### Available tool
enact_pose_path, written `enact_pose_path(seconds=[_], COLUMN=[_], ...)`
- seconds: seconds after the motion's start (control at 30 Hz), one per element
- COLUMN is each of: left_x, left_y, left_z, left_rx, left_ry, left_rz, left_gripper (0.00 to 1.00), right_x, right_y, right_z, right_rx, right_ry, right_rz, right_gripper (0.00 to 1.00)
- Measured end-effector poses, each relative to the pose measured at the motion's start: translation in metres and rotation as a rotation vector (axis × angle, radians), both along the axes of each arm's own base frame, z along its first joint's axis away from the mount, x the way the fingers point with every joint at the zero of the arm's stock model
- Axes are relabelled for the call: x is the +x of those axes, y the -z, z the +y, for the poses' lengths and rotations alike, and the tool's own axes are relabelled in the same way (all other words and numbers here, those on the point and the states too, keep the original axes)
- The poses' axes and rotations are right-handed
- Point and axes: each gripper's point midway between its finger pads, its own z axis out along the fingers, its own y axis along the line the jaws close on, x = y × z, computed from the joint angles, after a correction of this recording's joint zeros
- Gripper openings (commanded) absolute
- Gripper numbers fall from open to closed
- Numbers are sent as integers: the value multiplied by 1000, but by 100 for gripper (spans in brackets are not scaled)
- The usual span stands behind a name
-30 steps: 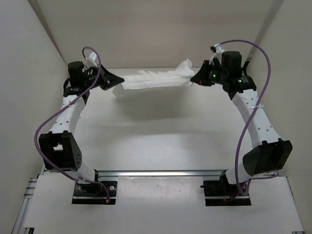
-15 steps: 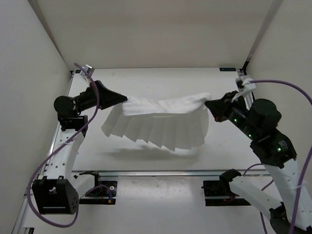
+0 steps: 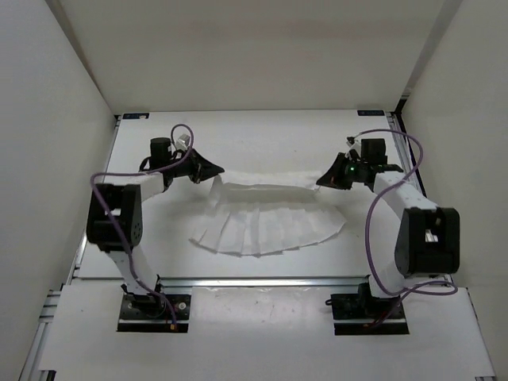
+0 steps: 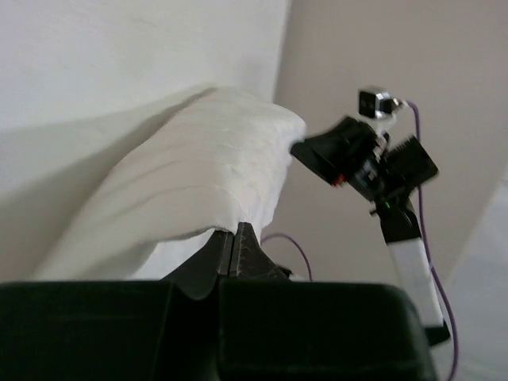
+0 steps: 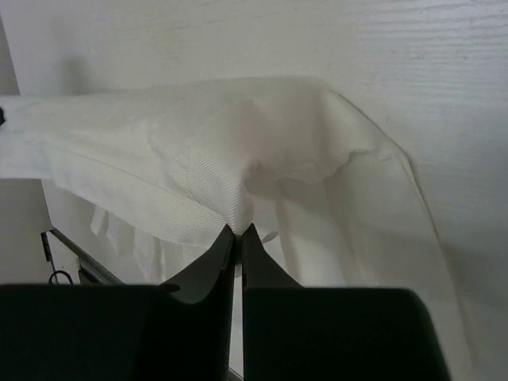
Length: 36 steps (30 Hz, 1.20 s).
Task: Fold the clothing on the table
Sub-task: Flatten the skirt out, then fold the skirt
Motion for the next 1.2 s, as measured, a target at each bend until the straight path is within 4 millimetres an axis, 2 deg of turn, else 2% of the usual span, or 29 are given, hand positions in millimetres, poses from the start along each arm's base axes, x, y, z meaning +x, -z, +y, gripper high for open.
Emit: enact_pose_path(seconds=[0.07,0.13,0.2,0.3,0.43,0.5,0.6,0.8,0.9,0.97,1.07,1.2], left_x=[24,47,67,96,98,92,71,3,-19,-25,-35,-49], left_y=[29,43,43,29,25,29,42,67,72,77,93,115], left_z=[-1,0,0,-1,-2,-2,-2,4,6,7,8,8], left_rx=[30,47,51,34,11,1,-16,31,92,126,177,262], left_ry=[-21,-41,-58,-71,-74,-72,-63,-48,-32,-23,-8,17], left_rz=[68,89,72,11,-3,13,60,164,160,154,182,228], left_gripper=[0,0,0,0,0,0,0,0,0,0,0,0], right_x=[11,27,43,63,64,61,53,5,-22,-40,-68,-94], right_y=[15,13,1,-25,-26,-25,-25,-20,-2,13,33,61], right_z=[0,1,3,6,6,7,7,13,14,15,17,17], right_rx=[22,38,53,73,80,84,81,66,40,13,-37,-117], right_ry=[0,-5,-12,-24,-30,-34,-44,-74,-81,-90,-119,-163], right_rz=[42,23,-31,-137,-149,-142,-119,-18,82,157,281,423], right_gripper=[0,0,0,0,0,0,0,0,0,0,0,1])
